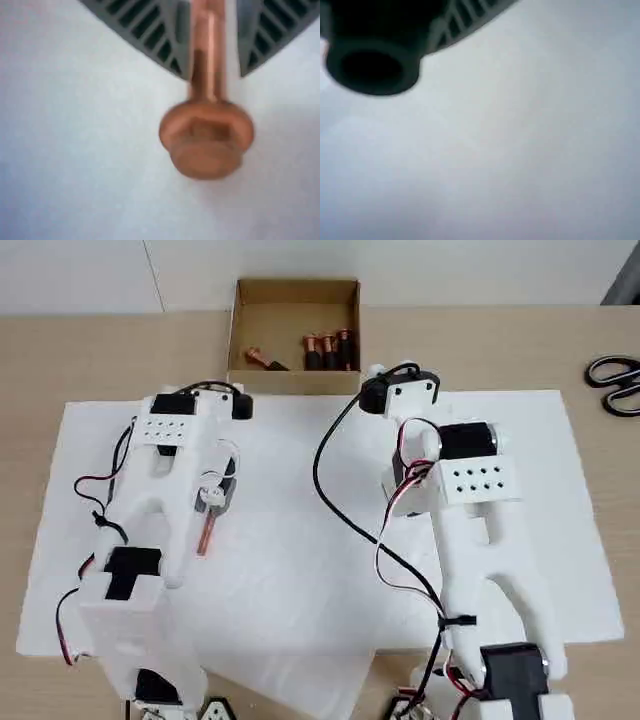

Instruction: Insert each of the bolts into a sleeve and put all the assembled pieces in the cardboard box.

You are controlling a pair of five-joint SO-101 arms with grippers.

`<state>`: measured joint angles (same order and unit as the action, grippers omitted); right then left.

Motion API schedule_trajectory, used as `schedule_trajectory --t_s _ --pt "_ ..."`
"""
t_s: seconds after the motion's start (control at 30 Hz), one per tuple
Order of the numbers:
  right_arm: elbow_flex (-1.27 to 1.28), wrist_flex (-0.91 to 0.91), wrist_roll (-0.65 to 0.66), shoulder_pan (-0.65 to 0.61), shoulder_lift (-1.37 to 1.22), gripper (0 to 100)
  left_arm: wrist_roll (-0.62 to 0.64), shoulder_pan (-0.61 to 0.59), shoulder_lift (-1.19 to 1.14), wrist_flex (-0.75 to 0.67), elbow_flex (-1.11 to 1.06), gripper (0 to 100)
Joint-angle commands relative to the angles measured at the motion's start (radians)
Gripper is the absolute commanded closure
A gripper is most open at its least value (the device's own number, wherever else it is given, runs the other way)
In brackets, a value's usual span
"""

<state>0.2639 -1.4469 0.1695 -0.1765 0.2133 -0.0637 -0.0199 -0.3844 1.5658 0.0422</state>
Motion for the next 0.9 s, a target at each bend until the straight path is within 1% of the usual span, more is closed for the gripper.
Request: schedule_trajectory --t_s 0.0,0.57,0.73,0.87 --pt "0.012 0.033 0.000 0.005 0.044 99.3 0.017 -0.006 -0.012 -0.035 0.025 94" --pt "0.020 0.051 0.000 0.007 0.044 99.1 0.038 -0.005 -0.034 -0.114 0.012 94" --pt "0.020 0.051 0.000 0.007 0.044 99.1 0.034 -0.005 -0.034 -0.183 -0.059 98" --pt "0.020 0.051 0.000 0.007 0.047 99.4 0.035 -0.005 -0.021 -0.184 -0.061 100"
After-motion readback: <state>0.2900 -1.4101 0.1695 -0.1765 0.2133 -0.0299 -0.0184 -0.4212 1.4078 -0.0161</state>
